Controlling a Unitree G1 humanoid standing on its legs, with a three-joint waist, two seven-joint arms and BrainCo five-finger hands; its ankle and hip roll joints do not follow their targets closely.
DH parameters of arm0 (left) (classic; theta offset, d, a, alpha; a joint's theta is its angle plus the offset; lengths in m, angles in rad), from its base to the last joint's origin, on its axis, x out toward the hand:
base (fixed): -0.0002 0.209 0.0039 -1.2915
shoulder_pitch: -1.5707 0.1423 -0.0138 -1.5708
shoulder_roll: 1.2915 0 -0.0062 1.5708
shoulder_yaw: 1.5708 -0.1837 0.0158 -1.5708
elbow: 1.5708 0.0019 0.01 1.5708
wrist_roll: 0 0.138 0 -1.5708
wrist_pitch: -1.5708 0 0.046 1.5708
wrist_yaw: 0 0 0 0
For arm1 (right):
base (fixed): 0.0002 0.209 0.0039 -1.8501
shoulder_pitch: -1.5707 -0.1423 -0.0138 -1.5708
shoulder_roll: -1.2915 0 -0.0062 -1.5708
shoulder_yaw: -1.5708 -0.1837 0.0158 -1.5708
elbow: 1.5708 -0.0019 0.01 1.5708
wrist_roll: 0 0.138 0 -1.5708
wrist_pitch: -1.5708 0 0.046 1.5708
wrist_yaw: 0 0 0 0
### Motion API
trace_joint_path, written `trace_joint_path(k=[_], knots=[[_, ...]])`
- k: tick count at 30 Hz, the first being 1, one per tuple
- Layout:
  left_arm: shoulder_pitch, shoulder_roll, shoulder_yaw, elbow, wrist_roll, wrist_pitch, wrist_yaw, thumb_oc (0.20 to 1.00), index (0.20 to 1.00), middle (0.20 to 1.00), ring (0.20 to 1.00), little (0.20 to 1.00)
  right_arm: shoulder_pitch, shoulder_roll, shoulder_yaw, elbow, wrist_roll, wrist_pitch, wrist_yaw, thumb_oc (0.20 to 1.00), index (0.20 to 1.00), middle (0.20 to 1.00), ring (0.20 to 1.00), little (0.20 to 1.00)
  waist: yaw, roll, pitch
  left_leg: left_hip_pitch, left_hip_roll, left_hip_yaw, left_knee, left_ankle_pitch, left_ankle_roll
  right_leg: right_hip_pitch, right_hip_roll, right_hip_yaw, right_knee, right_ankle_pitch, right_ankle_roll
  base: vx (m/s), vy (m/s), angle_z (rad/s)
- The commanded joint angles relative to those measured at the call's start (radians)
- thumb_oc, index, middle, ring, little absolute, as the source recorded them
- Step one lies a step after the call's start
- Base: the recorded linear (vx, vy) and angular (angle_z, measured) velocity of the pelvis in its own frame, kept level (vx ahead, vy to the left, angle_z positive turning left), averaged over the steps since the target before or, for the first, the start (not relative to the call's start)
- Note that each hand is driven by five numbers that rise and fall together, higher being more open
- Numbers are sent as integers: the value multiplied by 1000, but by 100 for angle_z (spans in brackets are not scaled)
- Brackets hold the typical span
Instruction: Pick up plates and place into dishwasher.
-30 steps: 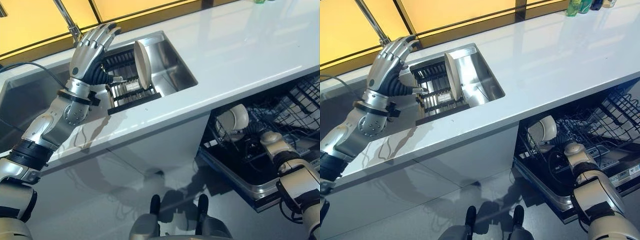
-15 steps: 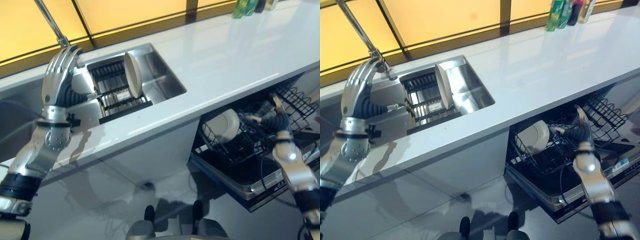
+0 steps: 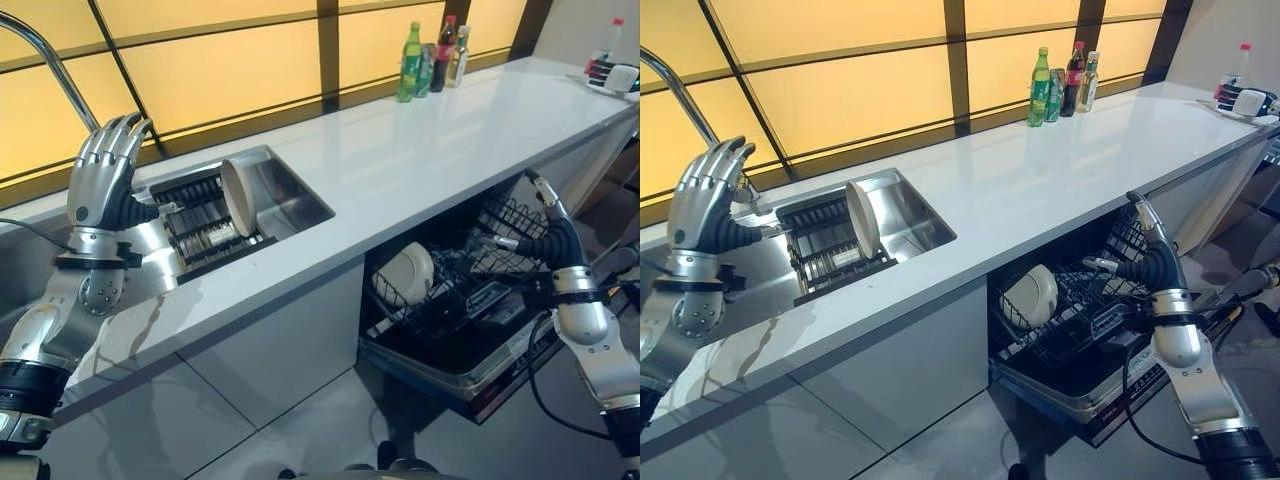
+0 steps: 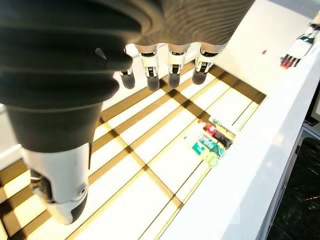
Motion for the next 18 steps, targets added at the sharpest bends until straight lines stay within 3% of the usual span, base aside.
trace_joint_path(k=[1,8,18], knots=[[-87,87,-16,49,34,39,-4,1000,1000,1000,1000,1000,-64,-70,-11,-58,34,-26,37,1000,1000,1000,1000,1000,-16,-16,17,-21,-107,57,10,-70,77,26,20,16,8,-97,52,89,53,-7],[-237,175,-123,117,24,118,9,1000,1000,1000,1000,1000,-180,-132,58,-34,78,0,43,1000,1000,1000,1000,1000,-34,-16,104,-83,-109,56,14,-65,80,-37,21,38,9,-85,55,-58,63,-10],[-400,222,-233,155,79,209,64,1000,1000,1000,1000,1000,-275,-171,133,-41,128,9,43,1000,1000,1000,1000,1000,-43,-41,212,-161,-103,58,16,-31,78,-117,25,55,15,-52,62,-72,15,-3]])
